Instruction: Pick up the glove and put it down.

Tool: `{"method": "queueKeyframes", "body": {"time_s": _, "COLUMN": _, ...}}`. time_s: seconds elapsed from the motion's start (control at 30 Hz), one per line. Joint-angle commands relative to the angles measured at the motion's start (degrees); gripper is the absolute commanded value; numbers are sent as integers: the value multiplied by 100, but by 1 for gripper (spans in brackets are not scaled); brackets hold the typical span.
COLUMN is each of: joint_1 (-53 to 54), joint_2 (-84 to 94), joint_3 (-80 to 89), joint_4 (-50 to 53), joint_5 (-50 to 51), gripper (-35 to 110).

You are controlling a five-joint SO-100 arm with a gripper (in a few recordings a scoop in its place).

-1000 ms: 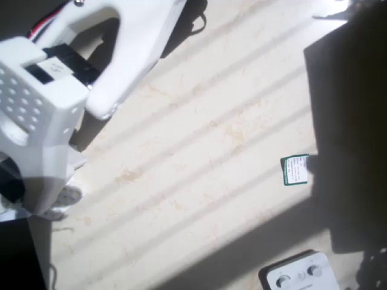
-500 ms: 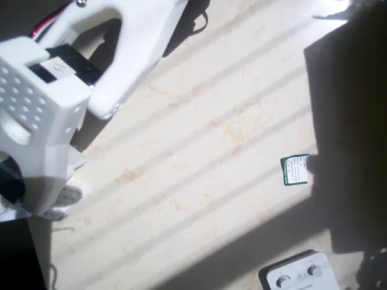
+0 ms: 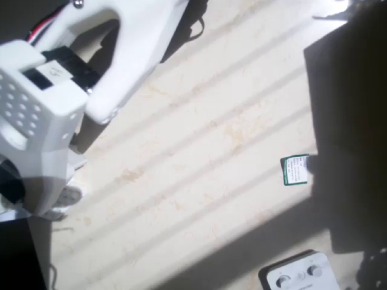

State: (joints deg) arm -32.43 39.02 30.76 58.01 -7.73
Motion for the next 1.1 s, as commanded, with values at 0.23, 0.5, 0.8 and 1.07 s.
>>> {"method": "queueKeyframes", "body": {"time_s": 0.23, "joint_1": 1222, "joint_2": 1644, "joint_3": -141, "joint_4": 1107, "joint_5": -9, "gripper": 0}}
{"method": "queueKeyframes", "body": {"time_s": 0.5, "joint_1": 2338, "joint_2": 2224, "joint_3": -79, "joint_4": 1881, "joint_5": -18, "gripper": 0}}
{"method": "queueKeyframes", "body": {"time_s": 0.8, "joint_1": 3797, "joint_2": 2355, "joint_3": -88, "joint_4": 2918, "joint_5": -413, "gripper": 0}}
{"method": "queueKeyframes", "body": {"time_s": 1.07, "joint_1": 4614, "joint_2": 2232, "joint_3": -44, "joint_4": 3120, "joint_5": -826, "gripper": 0}}
